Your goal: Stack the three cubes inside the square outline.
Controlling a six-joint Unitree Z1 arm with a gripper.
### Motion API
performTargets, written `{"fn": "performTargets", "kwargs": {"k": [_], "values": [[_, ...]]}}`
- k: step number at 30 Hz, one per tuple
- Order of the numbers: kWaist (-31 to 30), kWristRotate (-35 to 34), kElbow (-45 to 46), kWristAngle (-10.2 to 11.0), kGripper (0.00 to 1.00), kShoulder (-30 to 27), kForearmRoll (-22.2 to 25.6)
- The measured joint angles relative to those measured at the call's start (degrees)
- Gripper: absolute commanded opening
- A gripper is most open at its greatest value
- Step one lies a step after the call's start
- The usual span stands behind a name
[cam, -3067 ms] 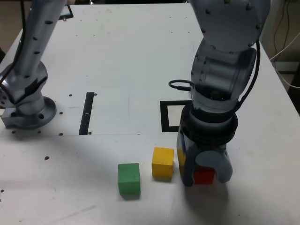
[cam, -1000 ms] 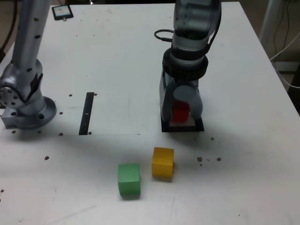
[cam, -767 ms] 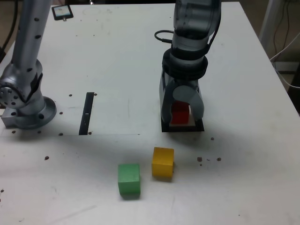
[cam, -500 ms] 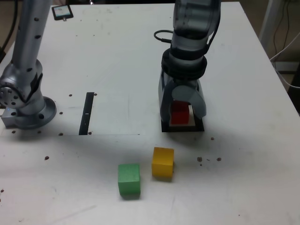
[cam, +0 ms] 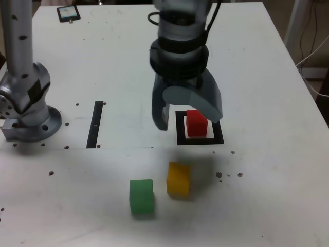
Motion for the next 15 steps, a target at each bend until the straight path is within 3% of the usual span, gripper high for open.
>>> {"fn": "performTargets", "kwargs": {"k": [6, 15], "values": [[-3.78, -2.9, 1.36, -3.72, 0.98, 0.34, 0.35], [-4.71, -4.47, 4.77, -5.66, 0.96, 2.52, -3.69]]}}
